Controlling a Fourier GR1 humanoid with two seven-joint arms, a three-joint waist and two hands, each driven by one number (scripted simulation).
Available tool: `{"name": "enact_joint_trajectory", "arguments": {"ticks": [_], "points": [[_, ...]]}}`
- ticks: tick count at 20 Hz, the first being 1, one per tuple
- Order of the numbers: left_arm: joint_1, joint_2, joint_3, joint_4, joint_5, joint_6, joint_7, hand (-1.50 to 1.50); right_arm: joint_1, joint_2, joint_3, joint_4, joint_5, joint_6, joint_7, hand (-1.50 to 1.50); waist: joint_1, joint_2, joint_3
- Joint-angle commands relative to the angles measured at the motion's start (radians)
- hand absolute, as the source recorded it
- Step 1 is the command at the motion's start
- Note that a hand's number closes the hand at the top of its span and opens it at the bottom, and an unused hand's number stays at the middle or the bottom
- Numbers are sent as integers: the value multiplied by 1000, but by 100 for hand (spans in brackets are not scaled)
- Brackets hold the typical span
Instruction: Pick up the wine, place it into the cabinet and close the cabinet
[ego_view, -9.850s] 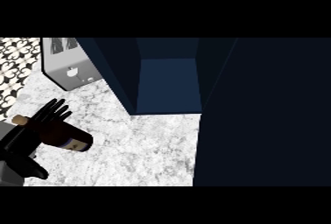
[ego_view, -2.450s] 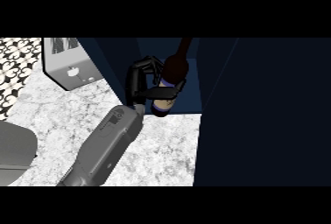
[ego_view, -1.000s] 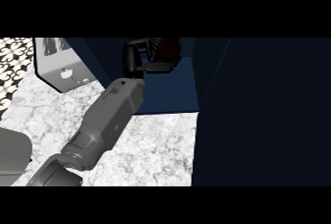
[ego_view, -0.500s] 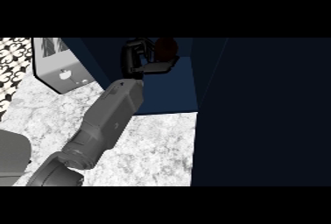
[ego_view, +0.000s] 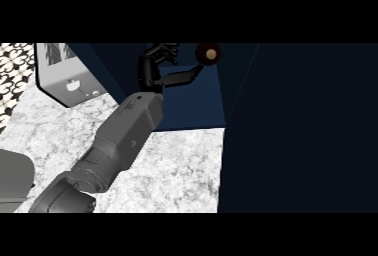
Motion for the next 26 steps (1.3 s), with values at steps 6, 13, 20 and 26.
{"name": "enact_joint_trajectory", "arguments": {"ticks": [6, 13, 20, 26], "points": [[60, 20, -7, 65, -35, 25, -37, -150, 33, 4, 4, -69, -45, 4, 11, -150, -10, 9, -4], [45, 26, -32, 87, -74, 82, -25, -150, 4, -2, 12, -100, -39, -13, 67, -150, -19, 9, -5], [49, 20, 20, 53, -35, 82, -60, -150, 16, -5, -19, -41, -74, 21, 0, -150, -26, 16, -4], [68, 62, 9, 58, -58, -8, -60, -150, 35, -4, -7, -34, -55, 36, -31, -150, -15, 13, -4]]}}
